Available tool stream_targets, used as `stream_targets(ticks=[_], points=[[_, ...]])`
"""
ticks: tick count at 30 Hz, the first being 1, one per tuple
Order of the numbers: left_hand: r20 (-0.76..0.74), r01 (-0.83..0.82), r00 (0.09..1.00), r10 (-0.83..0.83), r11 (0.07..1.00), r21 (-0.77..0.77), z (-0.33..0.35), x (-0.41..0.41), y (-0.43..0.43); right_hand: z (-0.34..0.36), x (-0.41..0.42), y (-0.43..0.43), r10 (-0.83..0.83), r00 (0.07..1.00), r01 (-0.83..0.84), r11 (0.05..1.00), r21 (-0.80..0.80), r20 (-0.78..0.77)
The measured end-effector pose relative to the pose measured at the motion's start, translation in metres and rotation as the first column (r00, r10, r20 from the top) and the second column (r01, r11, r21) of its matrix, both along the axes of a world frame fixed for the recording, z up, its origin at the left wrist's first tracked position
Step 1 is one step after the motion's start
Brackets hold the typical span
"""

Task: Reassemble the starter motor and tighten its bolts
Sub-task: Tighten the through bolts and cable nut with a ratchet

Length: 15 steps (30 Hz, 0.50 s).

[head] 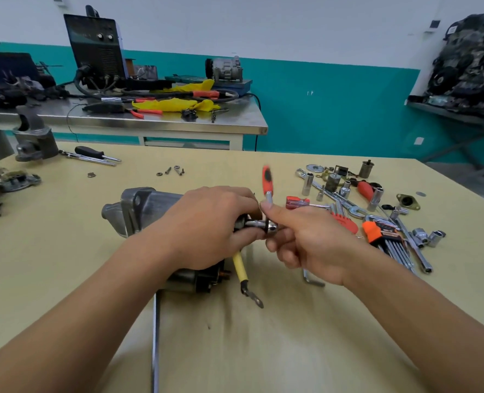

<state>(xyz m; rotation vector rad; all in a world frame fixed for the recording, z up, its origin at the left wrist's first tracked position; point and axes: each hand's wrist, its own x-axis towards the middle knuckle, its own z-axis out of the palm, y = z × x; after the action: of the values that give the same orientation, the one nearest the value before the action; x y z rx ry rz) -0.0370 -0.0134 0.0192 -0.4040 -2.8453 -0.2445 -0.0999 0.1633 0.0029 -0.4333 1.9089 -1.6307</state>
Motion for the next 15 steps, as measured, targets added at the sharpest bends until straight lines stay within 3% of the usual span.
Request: stream_targets(ticks=[1, 3, 5, 7, 10, 12, 14, 15], points=[[-0.007, -0.01, 1.0, 0.011, 1.0, 0.008, 0.001, 0.0, -0.001, -0.001, 0.0, 0.0, 0.007, 0.997, -0.007, 1.0, 0.002, 0.076], [-0.022, -0.018, 1.0, 0.019, 1.0, 0.005, 0.002, 0.0, -0.002, -0.004, -0.001, 0.002, 0.045, 0.999, -0.045, 0.999, -0.005, 0.021], [-0.037, -0.002, 0.999, 0.003, 1.0, 0.021, 0.003, 0.0, -0.003, -0.004, -0.002, 0.006, 0.059, 0.972, -0.057, 0.998, 0.015, -0.229], [-0.056, 0.043, 0.998, -0.039, 0.996, 0.077, 0.003, 0.001, -0.004, -0.003, -0.003, 0.01, 0.072, 0.87, -0.064, 0.997, 0.034, -0.488], [-0.071, 0.101, 0.993, -0.093, 0.987, 0.123, 0.002, 0.001, -0.006, -0.004, -0.006, 0.014, 0.105, 0.752, -0.13, 0.991, 0.01, -0.65], [-0.067, 0.105, 0.993, -0.096, 0.985, 0.134, 0.002, 0.001, -0.007, -0.003, -0.008, 0.015, 0.138, 0.725, -0.147, 0.988, 0.044, -0.674], [-0.061, 0.101, 0.994, -0.094, 0.988, 0.118, 0.003, 0.001, -0.007, 0.001, -0.005, 0.013, 0.132, 0.835, -0.131, 0.991, 0.041, -0.534], [-0.057, 0.097, 0.994, -0.091, 0.99, 0.107, 0.003, 0.001, -0.007, 0.002, -0.003, 0.01, 0.109, 0.919, -0.108, 0.994, 0.023, -0.378]])
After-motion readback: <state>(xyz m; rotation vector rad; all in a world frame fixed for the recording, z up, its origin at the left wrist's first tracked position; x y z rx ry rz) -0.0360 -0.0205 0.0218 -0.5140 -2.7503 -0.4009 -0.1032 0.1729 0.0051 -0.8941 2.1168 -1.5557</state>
